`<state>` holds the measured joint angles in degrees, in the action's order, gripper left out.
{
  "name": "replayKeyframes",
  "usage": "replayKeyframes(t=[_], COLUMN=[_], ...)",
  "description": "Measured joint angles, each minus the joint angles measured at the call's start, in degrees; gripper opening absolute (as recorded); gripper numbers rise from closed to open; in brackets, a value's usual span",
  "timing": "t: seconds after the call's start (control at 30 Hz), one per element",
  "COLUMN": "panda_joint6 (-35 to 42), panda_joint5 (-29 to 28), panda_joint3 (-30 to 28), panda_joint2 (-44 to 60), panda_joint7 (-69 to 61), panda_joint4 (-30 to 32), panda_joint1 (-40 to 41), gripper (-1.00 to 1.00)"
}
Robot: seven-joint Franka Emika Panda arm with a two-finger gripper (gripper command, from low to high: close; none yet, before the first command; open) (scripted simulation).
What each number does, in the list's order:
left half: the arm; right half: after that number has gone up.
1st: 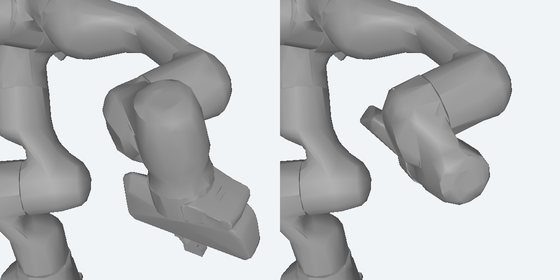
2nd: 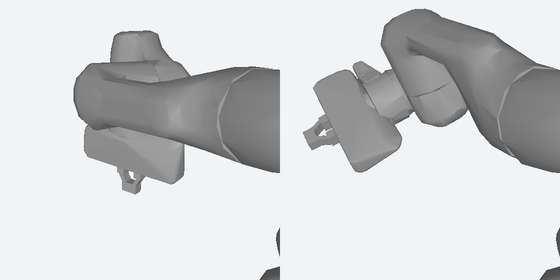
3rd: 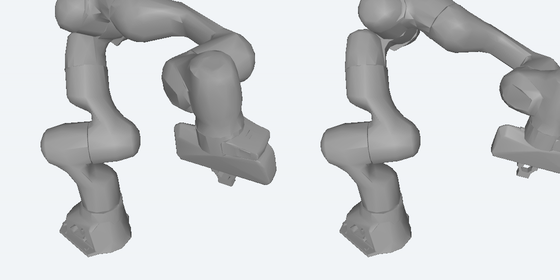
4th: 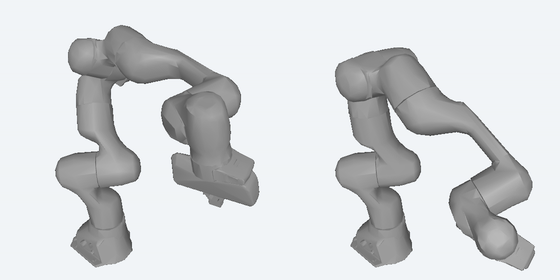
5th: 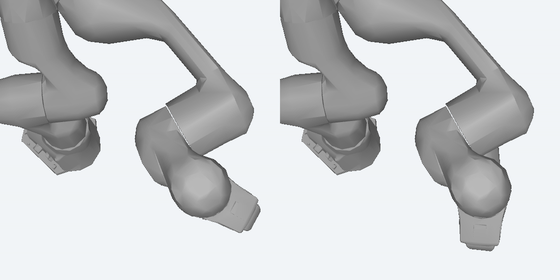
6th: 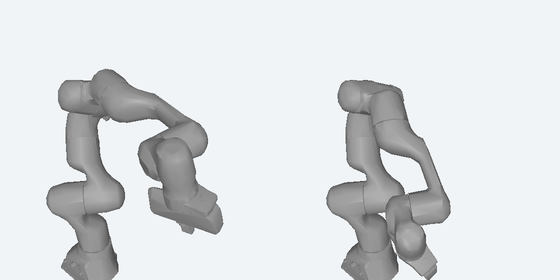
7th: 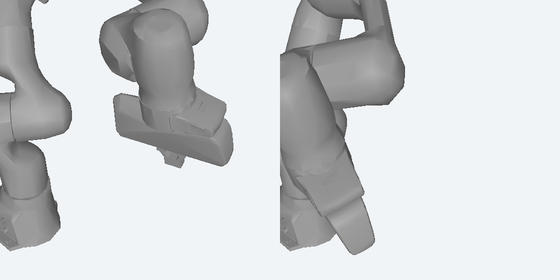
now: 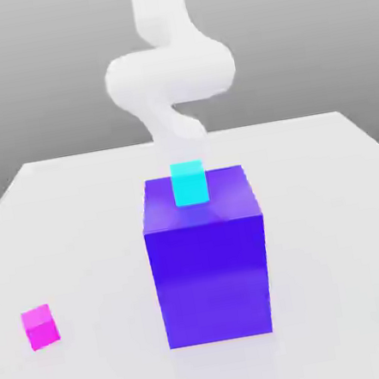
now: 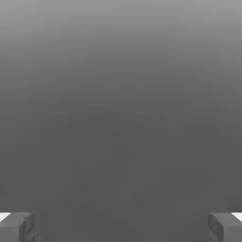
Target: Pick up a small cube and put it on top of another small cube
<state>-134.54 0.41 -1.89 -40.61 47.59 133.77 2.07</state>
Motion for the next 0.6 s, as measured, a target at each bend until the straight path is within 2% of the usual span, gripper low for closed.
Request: replayKeyframes(t=[0.6], panda_joint6=[-19.90], panda_joint5=[5.16], panda_joint3=[-14.57], panda_joint2=[37.73], panda_joint7=[11.03], panda_joint4=[14.33], panda_joint1=[15.72], gripper=[0.00])
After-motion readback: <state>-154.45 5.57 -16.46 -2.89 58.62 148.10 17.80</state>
